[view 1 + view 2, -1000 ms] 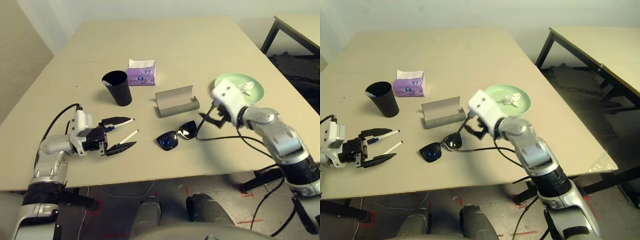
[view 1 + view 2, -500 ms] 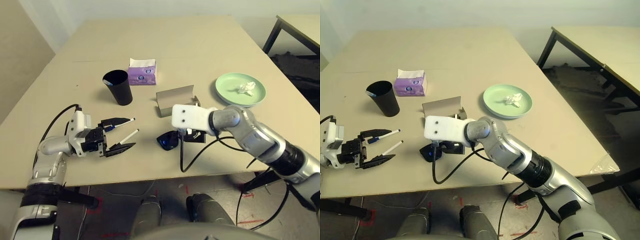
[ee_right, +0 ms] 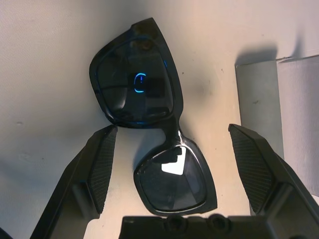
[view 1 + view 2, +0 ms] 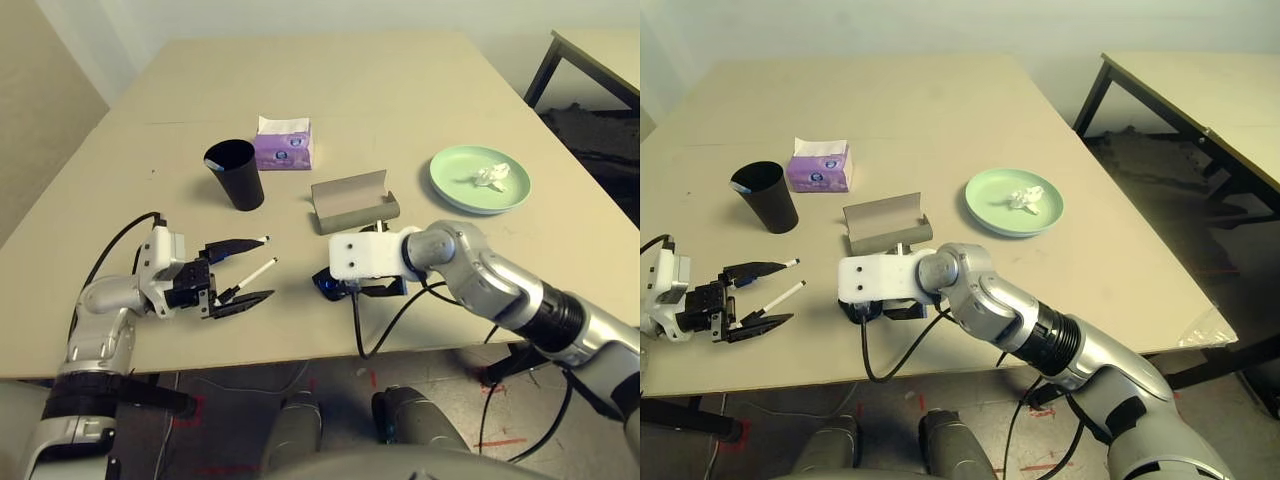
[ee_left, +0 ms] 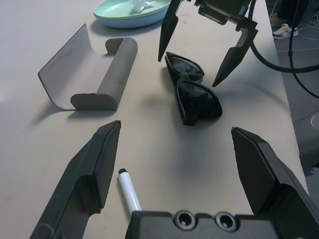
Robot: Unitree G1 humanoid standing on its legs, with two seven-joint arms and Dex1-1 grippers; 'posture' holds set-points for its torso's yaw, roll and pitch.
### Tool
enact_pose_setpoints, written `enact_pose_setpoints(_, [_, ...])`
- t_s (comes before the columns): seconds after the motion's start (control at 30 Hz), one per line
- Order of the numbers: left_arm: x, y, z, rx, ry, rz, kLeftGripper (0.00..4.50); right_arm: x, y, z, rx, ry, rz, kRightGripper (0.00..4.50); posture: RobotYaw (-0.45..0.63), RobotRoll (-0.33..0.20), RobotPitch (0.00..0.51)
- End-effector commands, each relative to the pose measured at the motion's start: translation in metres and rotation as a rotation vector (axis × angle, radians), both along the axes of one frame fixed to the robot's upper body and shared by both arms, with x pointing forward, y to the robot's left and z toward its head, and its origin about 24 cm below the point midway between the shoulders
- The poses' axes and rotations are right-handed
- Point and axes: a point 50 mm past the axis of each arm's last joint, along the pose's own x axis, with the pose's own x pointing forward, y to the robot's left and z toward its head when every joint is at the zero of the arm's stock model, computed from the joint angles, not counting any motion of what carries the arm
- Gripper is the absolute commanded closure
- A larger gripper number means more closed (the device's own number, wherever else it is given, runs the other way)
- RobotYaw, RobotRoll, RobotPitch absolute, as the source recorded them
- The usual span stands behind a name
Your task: Organize and tidy the items on the table.
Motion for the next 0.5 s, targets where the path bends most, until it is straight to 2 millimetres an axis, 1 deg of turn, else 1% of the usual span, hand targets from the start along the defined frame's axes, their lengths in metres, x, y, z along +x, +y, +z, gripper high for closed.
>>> enact_pose_setpoints(0.03, [-0.0024,-0.0023,-0.0004,0.015,-0.001,-0.02,0.0,-0.0011,0.0009,-0.0056,-0.014,0.012,0.005,1.0,0.03,0.0,0.073])
enact_pose_setpoints(0.33, [-0.0017,-0.0024,0.0015,0.015,-0.012,-0.015,0.0,-0.0009,0.0022,-0.0078,-0.016,0.035,0.003,4.4,0.03,0.0,0.07])
enact_pose_setpoints(0.37, [-0.0016,-0.0021,0.0019,0.015,-0.013,-0.013,0.0,-0.0007,0.0022,-0.0079,-0.016,0.036,0.003,4.46,0.03,0.0,0.071])
enact_pose_setpoints(0.5, [-0.0011,-0.0011,0.0029,0.016,-0.017,-0.006,0.0,-0.0002,0.0024,-0.0085,-0.017,0.041,0.0,4.46,0.03,0.0,0.07])
